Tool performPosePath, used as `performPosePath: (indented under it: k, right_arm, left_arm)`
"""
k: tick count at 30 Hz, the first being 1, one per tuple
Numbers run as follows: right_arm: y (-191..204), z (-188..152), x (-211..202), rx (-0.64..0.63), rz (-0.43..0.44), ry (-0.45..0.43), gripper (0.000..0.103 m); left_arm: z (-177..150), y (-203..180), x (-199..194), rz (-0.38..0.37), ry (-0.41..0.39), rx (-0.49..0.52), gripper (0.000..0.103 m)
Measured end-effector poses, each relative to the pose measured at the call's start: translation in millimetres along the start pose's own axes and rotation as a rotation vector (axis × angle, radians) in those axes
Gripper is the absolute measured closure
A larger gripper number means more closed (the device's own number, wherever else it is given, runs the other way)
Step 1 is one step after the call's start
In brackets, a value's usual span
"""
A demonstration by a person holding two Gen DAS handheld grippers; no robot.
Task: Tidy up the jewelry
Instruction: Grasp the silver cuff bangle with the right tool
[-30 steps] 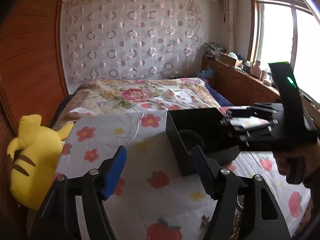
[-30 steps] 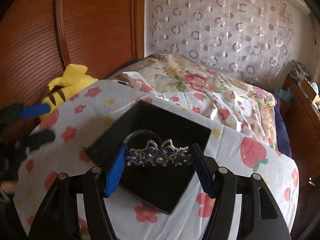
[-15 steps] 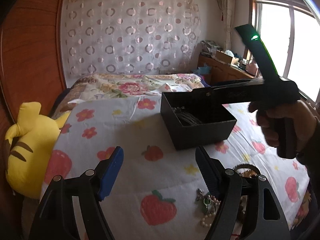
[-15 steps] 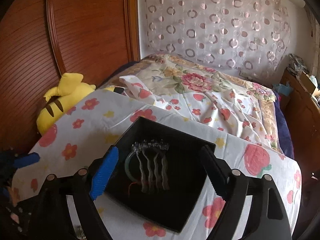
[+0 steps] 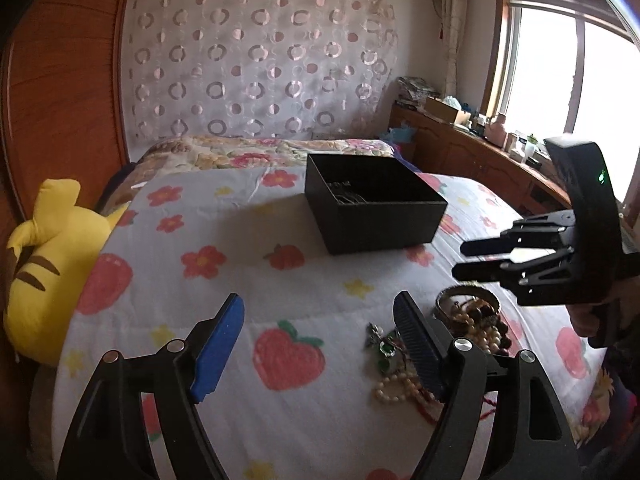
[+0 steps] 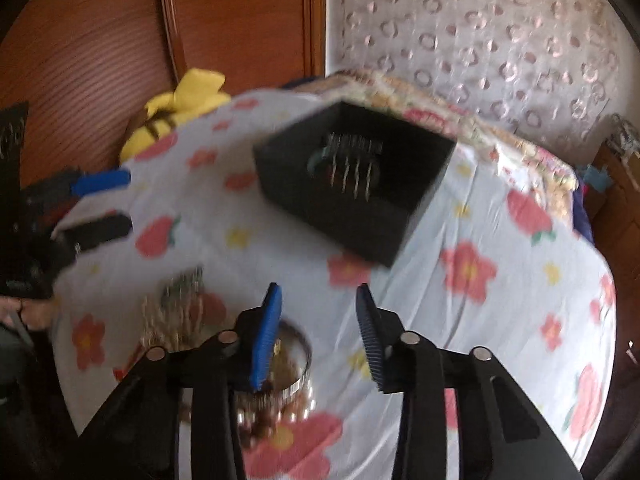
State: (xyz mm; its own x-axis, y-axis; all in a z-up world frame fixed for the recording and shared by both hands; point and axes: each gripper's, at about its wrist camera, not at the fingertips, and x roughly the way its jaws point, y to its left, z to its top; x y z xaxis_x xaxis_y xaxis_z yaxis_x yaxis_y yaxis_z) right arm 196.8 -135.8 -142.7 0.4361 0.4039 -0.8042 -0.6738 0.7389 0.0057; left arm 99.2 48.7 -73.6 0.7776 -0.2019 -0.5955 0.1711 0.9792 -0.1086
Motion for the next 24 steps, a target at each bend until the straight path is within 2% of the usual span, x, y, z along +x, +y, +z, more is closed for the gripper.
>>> performPosePath:
  k: [6, 9, 13, 19, 24]
  right_arm:
    - [-5, -7, 11, 0.028, 0.037, 0.063, 0.068]
    - [-8, -8, 14, 0.045, 0.061, 0.087, 0.074]
    - [-11, -8, 12, 0.078, 0.118, 0.093, 0.094]
    - [-3, -5, -2, 0.051, 0.072, 0.024, 0.097]
    - [8, -4, -10, 0.003, -0.015, -0.053, 0.097]
  left_arm:
    - [-5, -6, 4, -0.009, 0.016, 0.008, 0.029]
    - [-6, -9, 4, -0.010, 0.017, 0.013, 0.029]
    - [-7, -9, 3, -0.008, 0.014, 0.010, 0.029]
    - [-8, -9, 2, -0.007, 0.016, 0.007, 0.029]
    - [-10, -10, 2, -0.002, 0.022, 0.011, 0.029]
